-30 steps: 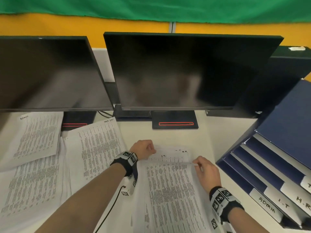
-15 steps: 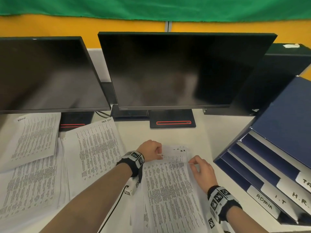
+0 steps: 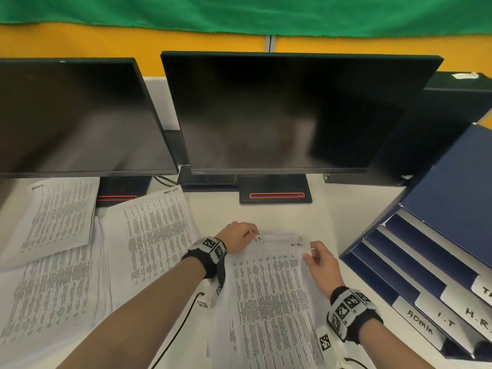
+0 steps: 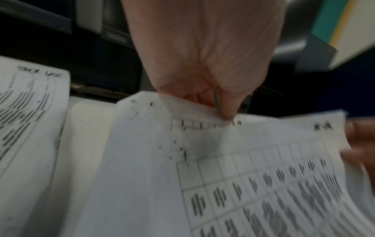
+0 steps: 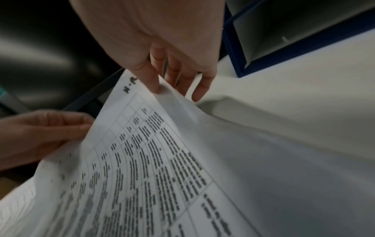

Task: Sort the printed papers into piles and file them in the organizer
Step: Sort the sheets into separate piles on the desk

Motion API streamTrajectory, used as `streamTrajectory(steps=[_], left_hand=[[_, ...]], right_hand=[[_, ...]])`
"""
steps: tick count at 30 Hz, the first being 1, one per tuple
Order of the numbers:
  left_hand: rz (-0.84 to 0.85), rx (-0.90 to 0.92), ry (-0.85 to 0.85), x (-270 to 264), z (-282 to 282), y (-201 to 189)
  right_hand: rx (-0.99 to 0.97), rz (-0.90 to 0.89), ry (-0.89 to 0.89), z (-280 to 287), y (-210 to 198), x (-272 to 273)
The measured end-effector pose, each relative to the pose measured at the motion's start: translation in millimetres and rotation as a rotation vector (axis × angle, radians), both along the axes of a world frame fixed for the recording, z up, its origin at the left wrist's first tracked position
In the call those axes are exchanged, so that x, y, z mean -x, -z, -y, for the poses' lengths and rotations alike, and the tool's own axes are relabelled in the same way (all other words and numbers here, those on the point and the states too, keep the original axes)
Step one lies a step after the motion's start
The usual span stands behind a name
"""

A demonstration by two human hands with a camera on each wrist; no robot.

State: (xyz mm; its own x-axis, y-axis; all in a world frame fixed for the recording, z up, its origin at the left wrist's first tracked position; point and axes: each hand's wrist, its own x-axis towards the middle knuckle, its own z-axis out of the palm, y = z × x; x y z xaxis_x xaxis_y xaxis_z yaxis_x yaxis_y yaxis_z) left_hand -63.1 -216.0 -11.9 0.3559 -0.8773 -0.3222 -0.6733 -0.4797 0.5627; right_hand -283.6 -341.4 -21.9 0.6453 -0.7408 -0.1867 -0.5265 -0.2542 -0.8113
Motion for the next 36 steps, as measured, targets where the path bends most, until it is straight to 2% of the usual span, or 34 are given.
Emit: streamTrajectory(steps=[5, 10, 15, 18, 22, 25, 30, 34, 36], left_hand=[[-0.181, -0.071, -0.100, -12.7, -4.0, -2.7], [-0.148, -0.068, -0.057, -17.5, -15.2, -3.5], [-0.145, 0.067, -0.092, -14.4, -19.2, -5.2], [-0.176, 0.135, -0.037, -3.1, -19.9, -5.9], [-0.223, 0.130, 0.003, 7.5, -21.6, -0.6], [-0.197, 0.139, 0.000, 11.4, -20.0, -3.9], [-0.162, 0.042, -0.205, 9.1, -13.0, -7.8], [-0.101, -0.064, -0.162, 3.3, -10.7, -7.2], [-0.010, -0.074, -0.107, 2.8, -9.6, -7.8]], right_hand=[[-0.018, -0.029, -0.016, 1.1, 0.3, -0.3], [-0.052, 0.007, 0.027, -0.8, 0.1, 2.0], [-0.165, 0.050, 0.069, -2.1, 8.2, 3.4], [-0.140, 0.090, 0.056, -9.3, 9.6, 5.5], [-0.106, 0.166, 0.041, -16.0, 11.6, 10.5], [-0.108, 0.136, 0.029, -13.5, 17.8, 12.7], [-0.142, 0.099, 0.020, -11.9, 17.3, 12.9], [-0.164, 0.086, 0.002, -10.8, 15.6, 12.7], [-0.173, 0.083, -0.011, -10.4, 15.1, 13.6]])
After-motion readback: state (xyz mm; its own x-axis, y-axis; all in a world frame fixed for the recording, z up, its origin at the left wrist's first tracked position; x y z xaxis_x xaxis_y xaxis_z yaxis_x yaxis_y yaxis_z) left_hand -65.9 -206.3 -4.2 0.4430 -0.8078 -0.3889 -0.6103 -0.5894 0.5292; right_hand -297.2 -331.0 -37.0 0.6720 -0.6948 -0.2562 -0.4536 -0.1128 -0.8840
